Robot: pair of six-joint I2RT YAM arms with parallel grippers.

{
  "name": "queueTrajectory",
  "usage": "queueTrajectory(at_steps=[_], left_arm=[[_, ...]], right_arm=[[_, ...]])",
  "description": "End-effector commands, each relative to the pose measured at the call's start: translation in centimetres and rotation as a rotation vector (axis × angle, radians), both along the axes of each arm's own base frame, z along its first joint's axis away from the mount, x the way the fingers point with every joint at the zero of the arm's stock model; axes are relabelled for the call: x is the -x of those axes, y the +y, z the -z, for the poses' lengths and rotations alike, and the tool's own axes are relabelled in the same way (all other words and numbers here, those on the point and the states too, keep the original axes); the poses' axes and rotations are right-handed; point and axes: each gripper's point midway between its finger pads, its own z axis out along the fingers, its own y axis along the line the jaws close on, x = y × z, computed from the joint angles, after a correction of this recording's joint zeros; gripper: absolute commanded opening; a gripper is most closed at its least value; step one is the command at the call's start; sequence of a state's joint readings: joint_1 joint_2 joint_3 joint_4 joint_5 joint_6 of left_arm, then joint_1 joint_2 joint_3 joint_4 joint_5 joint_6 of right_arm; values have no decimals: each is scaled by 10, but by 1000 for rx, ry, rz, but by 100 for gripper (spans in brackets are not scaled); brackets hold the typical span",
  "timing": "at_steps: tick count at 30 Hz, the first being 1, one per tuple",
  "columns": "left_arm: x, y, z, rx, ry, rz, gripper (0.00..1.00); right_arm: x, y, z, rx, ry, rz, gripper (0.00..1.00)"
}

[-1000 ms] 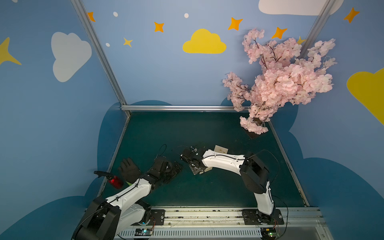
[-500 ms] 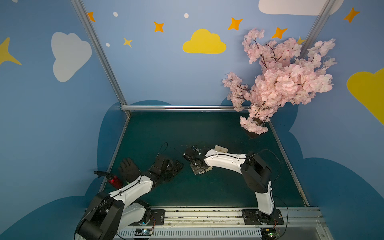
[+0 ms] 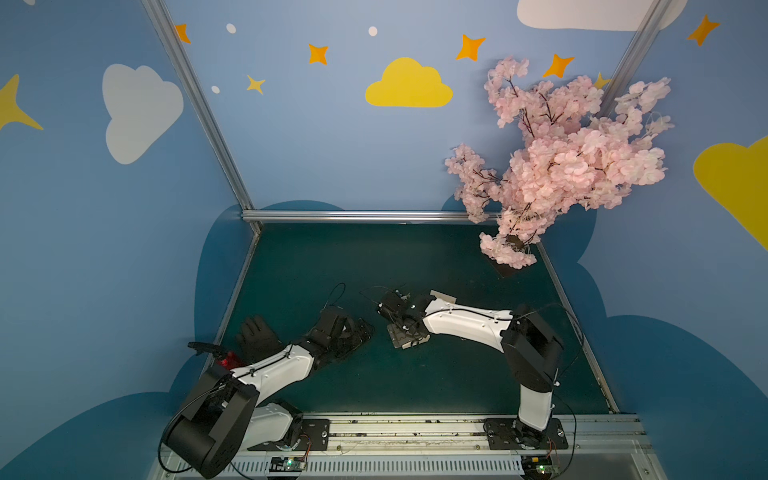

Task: Take the rings out of the lift-off lid box
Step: Open the lid on the jewelry box.

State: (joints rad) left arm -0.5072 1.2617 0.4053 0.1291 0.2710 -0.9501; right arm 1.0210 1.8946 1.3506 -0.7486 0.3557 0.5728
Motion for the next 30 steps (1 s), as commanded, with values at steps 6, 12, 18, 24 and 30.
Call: queueTrajectory(at_steps=[6, 12, 18, 24, 30], left_arm=[[14, -12, 24, -29, 59, 46, 90], [16, -29, 34, -16, 84, 86, 89], [19, -34, 45, -6, 120, 89, 87], [22, -29, 51, -19, 141, 64, 82], [23, -31, 57, -12, 164, 72, 80]], right_arm=[[5, 9, -7, -141, 45, 35, 88], [7, 11, -6, -179, 70, 47, 88], [7, 10, -4, -201, 87, 61, 88], [8, 7, -1, -209, 102, 75, 88], [8, 7, -1, -215, 108, 76, 88]])
